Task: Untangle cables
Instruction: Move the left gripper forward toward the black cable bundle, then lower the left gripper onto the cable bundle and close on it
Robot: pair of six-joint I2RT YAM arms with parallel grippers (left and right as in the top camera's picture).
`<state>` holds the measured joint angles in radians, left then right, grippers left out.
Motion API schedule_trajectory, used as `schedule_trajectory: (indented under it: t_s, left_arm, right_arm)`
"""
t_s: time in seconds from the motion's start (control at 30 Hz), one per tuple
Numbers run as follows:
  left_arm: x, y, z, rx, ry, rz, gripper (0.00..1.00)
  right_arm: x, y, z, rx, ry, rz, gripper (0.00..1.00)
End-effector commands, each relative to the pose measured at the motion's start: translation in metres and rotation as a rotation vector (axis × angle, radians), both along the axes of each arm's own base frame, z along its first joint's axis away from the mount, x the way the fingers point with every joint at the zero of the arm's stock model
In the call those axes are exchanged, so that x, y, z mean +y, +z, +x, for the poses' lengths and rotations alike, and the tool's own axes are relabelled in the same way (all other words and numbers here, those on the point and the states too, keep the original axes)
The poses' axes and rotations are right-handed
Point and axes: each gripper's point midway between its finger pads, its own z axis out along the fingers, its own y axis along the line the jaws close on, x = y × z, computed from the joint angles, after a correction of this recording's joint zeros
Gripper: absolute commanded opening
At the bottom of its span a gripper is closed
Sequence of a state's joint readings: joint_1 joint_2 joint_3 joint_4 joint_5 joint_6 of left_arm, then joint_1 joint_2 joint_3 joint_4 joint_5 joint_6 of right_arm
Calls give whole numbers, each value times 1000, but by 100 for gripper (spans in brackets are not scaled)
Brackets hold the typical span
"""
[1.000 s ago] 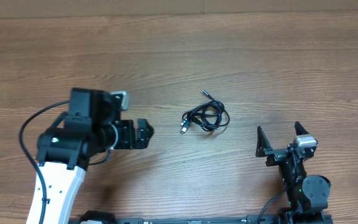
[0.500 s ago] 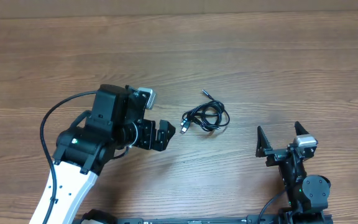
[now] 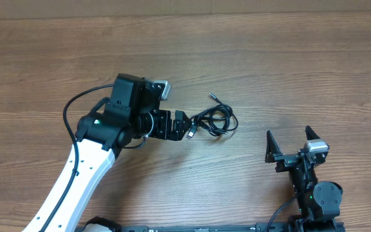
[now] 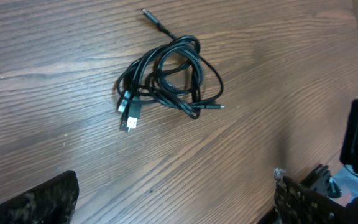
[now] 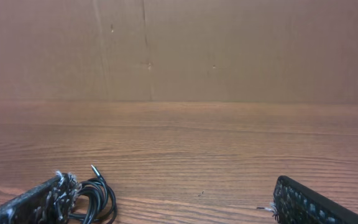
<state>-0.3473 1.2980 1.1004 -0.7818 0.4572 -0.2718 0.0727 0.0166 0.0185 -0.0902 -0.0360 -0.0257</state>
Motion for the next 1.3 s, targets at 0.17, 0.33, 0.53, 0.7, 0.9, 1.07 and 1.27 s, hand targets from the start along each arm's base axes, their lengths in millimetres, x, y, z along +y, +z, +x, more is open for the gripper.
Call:
schedule_trajectory:
  t_s: [0.17, 0.33, 0.53, 0.7, 0.9, 1.07, 1.27]
  left_arm:
    - [-8, 10, 1, 5, -2, -45, 100]
    - [-9, 11, 3, 14, 19, -59, 100]
    - [-13, 21, 15, 26, 110, -129, 100]
    - [-17, 27, 24, -10, 116, -151, 100]
    - [-25, 10, 37, 26, 132, -155, 100]
    - [-39, -21, 42, 142, 168, -152, 100]
    - [-61, -65, 41, 258, 254, -83, 100]
  right_arm:
    - [0, -3, 1, 4, -3, -2, 100]
    - [0, -3, 1, 4, -3, -2, 100]
    - [0, -3, 1, 4, -3, -2, 100]
    - [0, -3, 1, 4, -3, -2, 100]
    - [0, -3, 1, 4, -4, -2, 100]
    - [0, -3, 1, 3, -4, -2, 100]
    - [0, -3, 1, 4, -3, -2, 100]
